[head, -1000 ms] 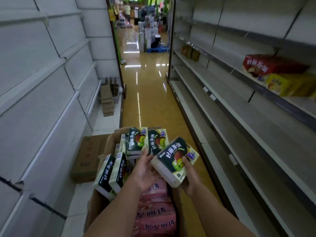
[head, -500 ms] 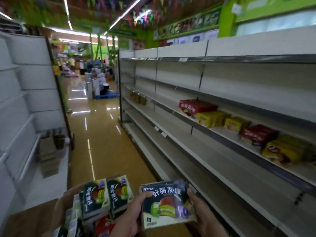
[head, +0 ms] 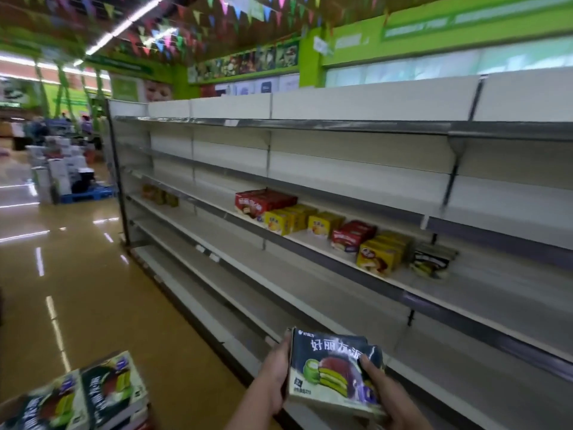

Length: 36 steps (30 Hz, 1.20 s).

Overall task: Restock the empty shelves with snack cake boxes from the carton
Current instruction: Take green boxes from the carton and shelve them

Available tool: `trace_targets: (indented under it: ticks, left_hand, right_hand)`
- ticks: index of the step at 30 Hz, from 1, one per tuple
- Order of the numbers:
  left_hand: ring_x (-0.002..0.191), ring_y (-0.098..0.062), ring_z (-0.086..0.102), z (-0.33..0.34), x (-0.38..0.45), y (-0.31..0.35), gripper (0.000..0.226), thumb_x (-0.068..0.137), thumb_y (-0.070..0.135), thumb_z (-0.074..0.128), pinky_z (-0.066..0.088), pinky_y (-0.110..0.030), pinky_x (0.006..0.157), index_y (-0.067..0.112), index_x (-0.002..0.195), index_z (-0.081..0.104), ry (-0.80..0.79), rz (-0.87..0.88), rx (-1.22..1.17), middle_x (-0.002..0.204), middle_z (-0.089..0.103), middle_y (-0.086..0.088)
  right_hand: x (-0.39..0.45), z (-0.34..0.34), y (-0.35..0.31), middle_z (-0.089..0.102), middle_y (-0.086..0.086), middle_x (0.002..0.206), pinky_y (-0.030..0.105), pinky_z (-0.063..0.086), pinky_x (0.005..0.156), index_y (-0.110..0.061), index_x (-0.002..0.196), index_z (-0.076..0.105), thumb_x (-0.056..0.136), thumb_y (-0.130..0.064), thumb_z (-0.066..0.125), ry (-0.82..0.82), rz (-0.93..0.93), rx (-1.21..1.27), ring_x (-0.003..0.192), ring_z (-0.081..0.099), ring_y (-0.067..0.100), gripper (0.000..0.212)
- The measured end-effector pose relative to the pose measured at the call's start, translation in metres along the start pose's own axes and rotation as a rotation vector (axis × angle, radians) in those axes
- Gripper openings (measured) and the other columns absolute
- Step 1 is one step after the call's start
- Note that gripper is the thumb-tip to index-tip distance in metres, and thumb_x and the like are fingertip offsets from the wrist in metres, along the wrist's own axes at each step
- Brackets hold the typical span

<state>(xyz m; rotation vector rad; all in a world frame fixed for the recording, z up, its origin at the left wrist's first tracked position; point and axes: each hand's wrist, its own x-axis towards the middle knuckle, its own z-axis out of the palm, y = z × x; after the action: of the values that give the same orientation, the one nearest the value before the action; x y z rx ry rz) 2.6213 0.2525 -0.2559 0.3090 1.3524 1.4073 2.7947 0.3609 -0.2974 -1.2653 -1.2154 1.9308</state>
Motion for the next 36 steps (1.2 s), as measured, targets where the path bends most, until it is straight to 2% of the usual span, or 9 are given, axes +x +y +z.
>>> trace_targets:
  ticks: [3,5,9,13,15,21,28,32,36]
  left_hand:
    - [0.047,-0.021,0.065,0.060,-0.001,-0.014,0.046,0.099,0.042,0.038,0.049,-0.026,0.047,0.006,0.094,0.066,-0.034,0.071,0.095,0.066,0.064,-0.018]
    - [0.062,-0.024,0.067,0.092,0.004,-0.030,0.046,0.100,0.041,0.039,0.052,-0.028,0.052,0.003,0.101,0.065,-0.036,0.115,0.118,0.076,0.068,-0.015]
    - [0.091,-0.032,0.065,0.155,0.018,-0.063,0.052,0.098,0.046,0.039,0.053,-0.041,0.078,0.002,0.114,0.060,-0.023,0.163,0.121,0.104,0.068,-0.020]
    - [0.089,-0.033,0.064,0.202,0.017,-0.059,0.051,0.097,0.051,0.036,0.054,-0.040,0.075,0.006,0.108,0.057,-0.035,0.199,0.133,0.102,0.066,-0.019]
    - [0.084,-0.032,0.065,0.221,0.021,-0.051,0.049,0.099,0.049,0.033,0.053,-0.035,0.066,0.006,0.106,0.055,-0.032,0.180,0.130,0.098,0.065,-0.019]
    - [0.113,-0.037,0.056,0.277,0.051,-0.058,0.064,0.096,0.058,0.032,0.046,-0.052,0.098,0.006,0.130,0.048,-0.055,0.163,0.209,0.126,0.058,-0.017]
    - [0.106,-0.032,0.054,0.324,0.101,-0.059,0.052,0.098,0.049,0.036,0.043,-0.040,0.082,0.007,0.127,0.047,-0.075,0.184,0.291,0.118,0.055,-0.009]
    - [0.082,-0.023,0.054,0.347,0.142,-0.044,0.041,0.094,0.042,0.052,0.043,-0.030,0.065,0.006,0.112,0.041,-0.092,0.268,0.297,0.099,0.057,-0.013]
    - [0.083,-0.029,0.056,0.369,0.186,-0.032,0.043,0.095,0.040,0.051,0.044,-0.033,0.067,0.000,0.108,0.046,-0.082,0.284,0.359,0.106,0.061,-0.021]
  right_hand:
    - [-0.021,-0.060,0.000,0.074,0.018,0.090,0.047,0.052,0.092,-0.004,0.093,0.074,0.041,-0.061,0.083,0.108,-0.008,0.001,0.088,0.070,0.033,0.078]
    - [-0.022,-0.101,0.007,0.074,0.015,0.089,0.049,0.053,0.089,-0.007,0.092,0.075,0.024,-0.072,0.082,0.203,-0.092,-0.021,0.088,0.070,0.035,0.094]
    - [-0.070,-0.161,-0.009,0.072,0.019,0.081,0.034,0.052,0.065,-0.001,0.099,0.070,0.066,-0.044,0.079,0.307,-0.195,0.084,0.068,0.066,0.030,0.054]
    - [-0.102,-0.217,-0.020,0.071,0.009,0.062,0.023,0.051,0.043,-0.006,0.090,0.066,0.088,-0.029,0.062,0.390,-0.254,0.331,0.045,0.065,0.020,0.024]
    - [-0.115,-0.242,-0.023,0.068,0.010,0.055,0.026,0.050,0.037,-0.008,0.085,0.062,0.092,-0.025,0.058,0.466,-0.251,0.437,0.041,0.064,0.020,0.019]
    - [-0.116,-0.273,-0.036,0.066,0.010,0.051,0.030,0.050,0.034,-0.008,0.081,0.059,0.094,-0.028,0.055,0.593,-0.195,0.524,0.037,0.062,0.021,0.024]
    - [-0.056,-0.285,-0.067,0.068,0.011,0.056,0.034,0.051,0.035,-0.008,0.092,0.058,0.099,-0.029,0.040,0.693,-0.213,0.676,0.042,0.064,0.023,0.029]
    - [-0.014,-0.288,-0.096,0.065,0.002,0.050,0.016,0.042,0.031,-0.013,0.088,0.054,0.100,-0.032,0.038,0.743,-0.307,0.829,0.037,0.060,0.014,0.028]
    - [0.031,-0.294,-0.120,0.066,0.016,0.098,0.038,0.059,0.073,-0.006,0.107,0.049,0.098,-0.022,0.048,0.842,-0.392,0.975,0.078,0.066,0.026,0.018]
